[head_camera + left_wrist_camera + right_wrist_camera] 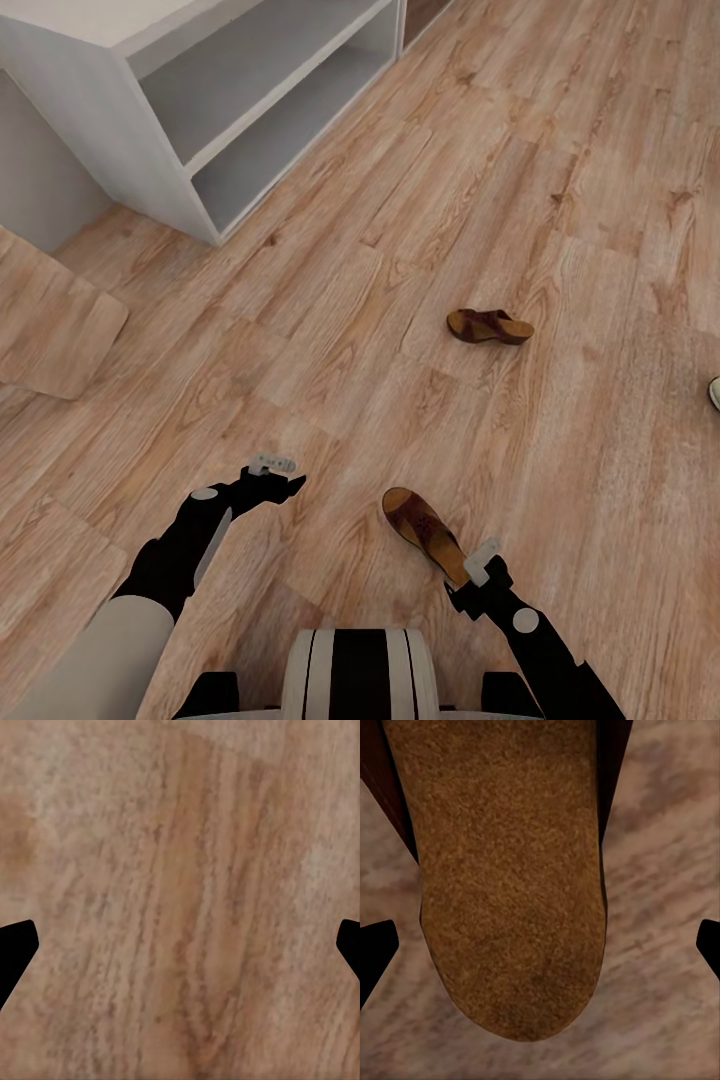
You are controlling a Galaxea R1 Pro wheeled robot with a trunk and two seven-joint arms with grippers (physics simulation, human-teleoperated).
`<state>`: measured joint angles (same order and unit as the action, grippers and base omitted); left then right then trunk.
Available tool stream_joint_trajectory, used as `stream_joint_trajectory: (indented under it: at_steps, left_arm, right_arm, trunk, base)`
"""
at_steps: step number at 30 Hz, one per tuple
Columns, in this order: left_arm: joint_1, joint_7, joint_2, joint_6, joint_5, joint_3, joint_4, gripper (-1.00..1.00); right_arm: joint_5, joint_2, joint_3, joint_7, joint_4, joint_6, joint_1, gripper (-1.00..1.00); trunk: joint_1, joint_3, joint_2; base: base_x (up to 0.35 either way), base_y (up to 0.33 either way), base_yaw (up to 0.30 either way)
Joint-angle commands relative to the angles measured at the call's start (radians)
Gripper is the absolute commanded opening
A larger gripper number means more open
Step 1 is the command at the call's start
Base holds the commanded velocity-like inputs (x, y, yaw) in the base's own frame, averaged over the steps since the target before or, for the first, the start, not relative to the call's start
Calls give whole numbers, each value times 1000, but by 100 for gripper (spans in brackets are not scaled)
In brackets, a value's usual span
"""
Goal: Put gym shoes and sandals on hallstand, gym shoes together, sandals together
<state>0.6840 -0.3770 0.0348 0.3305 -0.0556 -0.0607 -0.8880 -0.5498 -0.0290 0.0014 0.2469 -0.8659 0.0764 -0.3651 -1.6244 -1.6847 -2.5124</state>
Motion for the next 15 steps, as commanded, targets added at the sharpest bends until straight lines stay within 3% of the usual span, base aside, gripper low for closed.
stream_joint_trajectory:
  at_steps: [1,6,12,15]
  left_arm:
    - [0,-3,0,4,-6,-1,-2,100]
    - [0,-3,1,5,-6,-1,-2,100]
    - [0,-3,1,5,-5,-1,-2,100]
    - [0,-3,1,4,-6,-1,-2,100]
  right_arm:
    - [-7,0,0,5,-2,5,0,100]
    - [-7,0,0,5,-2,5,0,100]
    - [-7,0,0,5,-2,5,0,100]
    - [-7,0,0,5,-2,5,0,100]
  trunk:
    - [0,-1,0]
    - [0,-1,0]
    - [-3,-24,-2]
    - [-3,-24,-2]
  base:
    - [0,0,0]
    - [0,0,0]
    - [0,0,0]
    - [0,0,0]
